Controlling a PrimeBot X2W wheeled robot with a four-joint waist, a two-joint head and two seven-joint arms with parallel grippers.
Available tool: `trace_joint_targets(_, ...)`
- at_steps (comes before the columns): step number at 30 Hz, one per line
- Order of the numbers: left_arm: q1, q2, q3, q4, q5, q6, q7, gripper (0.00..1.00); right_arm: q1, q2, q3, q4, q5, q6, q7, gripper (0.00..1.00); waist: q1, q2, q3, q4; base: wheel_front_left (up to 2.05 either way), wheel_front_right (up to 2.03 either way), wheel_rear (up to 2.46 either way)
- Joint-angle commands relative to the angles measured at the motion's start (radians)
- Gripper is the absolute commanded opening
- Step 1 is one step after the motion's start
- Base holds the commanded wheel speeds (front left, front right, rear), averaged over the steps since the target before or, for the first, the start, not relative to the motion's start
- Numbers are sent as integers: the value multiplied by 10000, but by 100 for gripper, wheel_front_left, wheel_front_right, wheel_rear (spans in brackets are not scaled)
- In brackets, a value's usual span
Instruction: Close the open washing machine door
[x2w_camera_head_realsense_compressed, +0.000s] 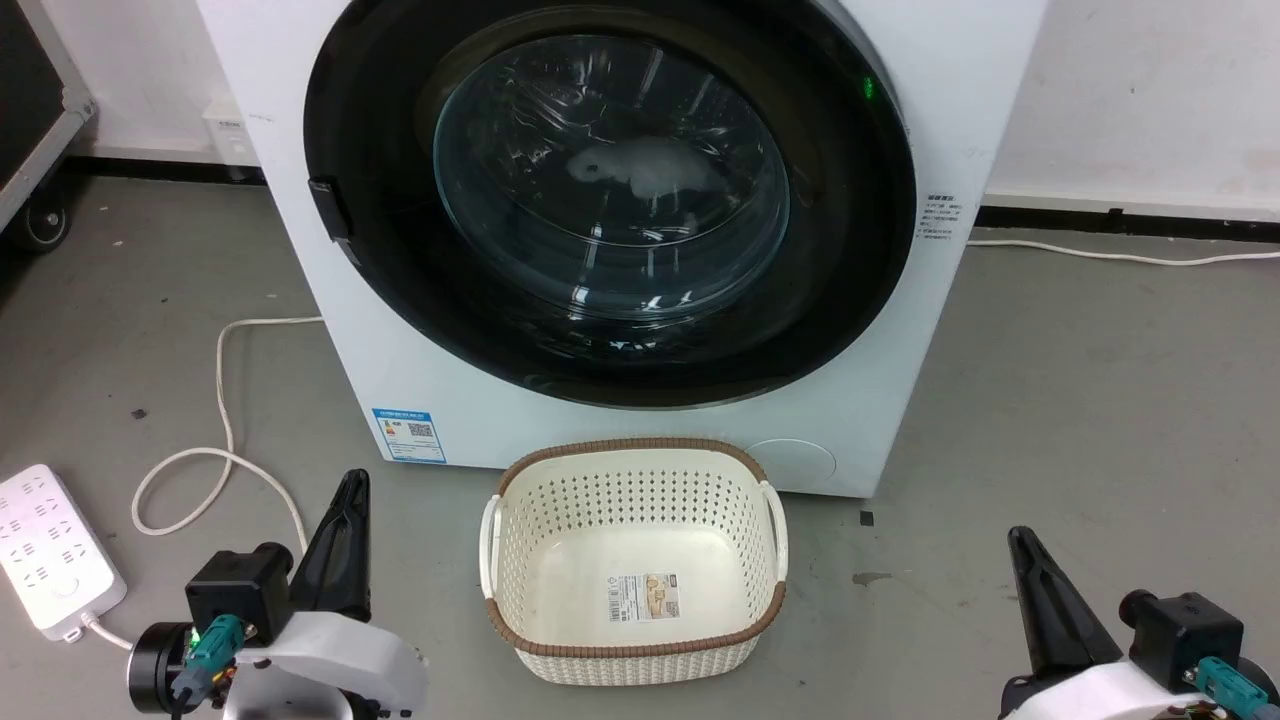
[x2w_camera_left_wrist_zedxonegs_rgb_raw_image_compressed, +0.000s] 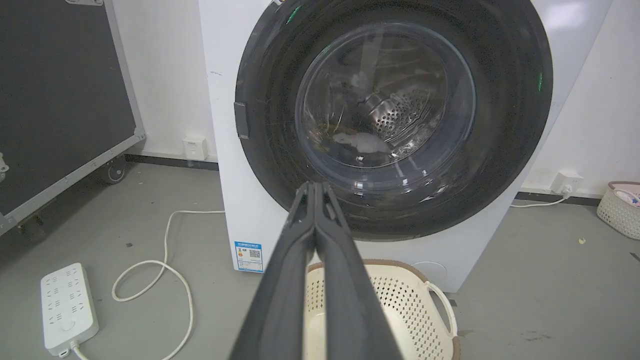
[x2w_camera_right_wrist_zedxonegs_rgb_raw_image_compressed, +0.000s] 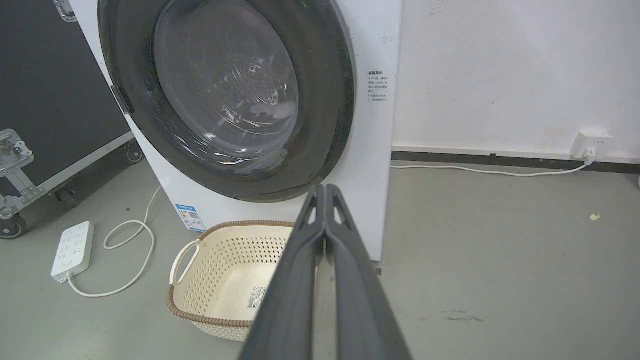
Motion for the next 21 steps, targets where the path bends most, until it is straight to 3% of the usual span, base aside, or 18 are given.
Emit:
trace_joint_targets(1,141,-104,94,-35,162,-47,57,0,-187,-10,18,-58,-90,-3,63,0,0,-1,5,9,0,0,0)
trace_joint_targets(21,211,-627,504,-81,1037,-325,351,0,-327,-14,58,-86,-430,-4,254,0,0,-1,71,134,0,0,0)
